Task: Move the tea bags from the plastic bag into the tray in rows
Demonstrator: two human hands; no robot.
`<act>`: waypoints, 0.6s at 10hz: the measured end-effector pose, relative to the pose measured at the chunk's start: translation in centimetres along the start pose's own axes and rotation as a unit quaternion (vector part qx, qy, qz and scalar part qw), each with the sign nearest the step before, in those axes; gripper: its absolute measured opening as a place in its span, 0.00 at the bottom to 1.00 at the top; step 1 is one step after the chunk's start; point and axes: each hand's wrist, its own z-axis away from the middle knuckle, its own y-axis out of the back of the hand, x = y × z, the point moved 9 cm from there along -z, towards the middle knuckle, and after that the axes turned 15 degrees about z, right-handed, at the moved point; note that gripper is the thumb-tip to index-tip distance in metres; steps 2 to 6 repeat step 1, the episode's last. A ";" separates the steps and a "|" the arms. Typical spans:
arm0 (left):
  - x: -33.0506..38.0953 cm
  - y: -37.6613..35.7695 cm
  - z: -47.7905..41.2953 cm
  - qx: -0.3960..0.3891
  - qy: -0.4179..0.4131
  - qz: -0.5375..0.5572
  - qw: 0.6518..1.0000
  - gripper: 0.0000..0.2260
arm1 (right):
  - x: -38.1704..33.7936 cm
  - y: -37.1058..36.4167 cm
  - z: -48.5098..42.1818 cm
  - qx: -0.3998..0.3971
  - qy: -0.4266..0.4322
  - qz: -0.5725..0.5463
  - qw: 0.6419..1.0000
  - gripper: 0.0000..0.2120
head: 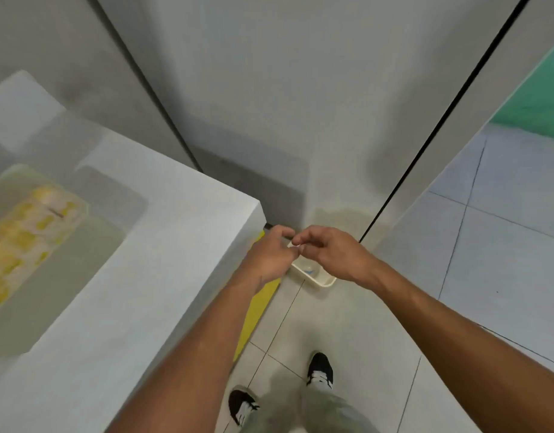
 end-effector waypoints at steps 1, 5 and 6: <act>2.8 3.6 5.5 0.016 -0.030 0.013 0.999 0.11 | -5.7 1.2 1.8 -0.010 0.042 0.008 0.999 0.07; 2.8 3.6 5.5 0.016 -0.030 0.013 0.999 0.11 | -5.7 1.2 1.8 -0.010 0.042 0.008 0.999 0.07; 2.8 3.6 5.5 0.016 -0.030 0.013 0.999 0.11 | -5.7 1.2 1.8 -0.010 0.042 0.008 0.999 0.07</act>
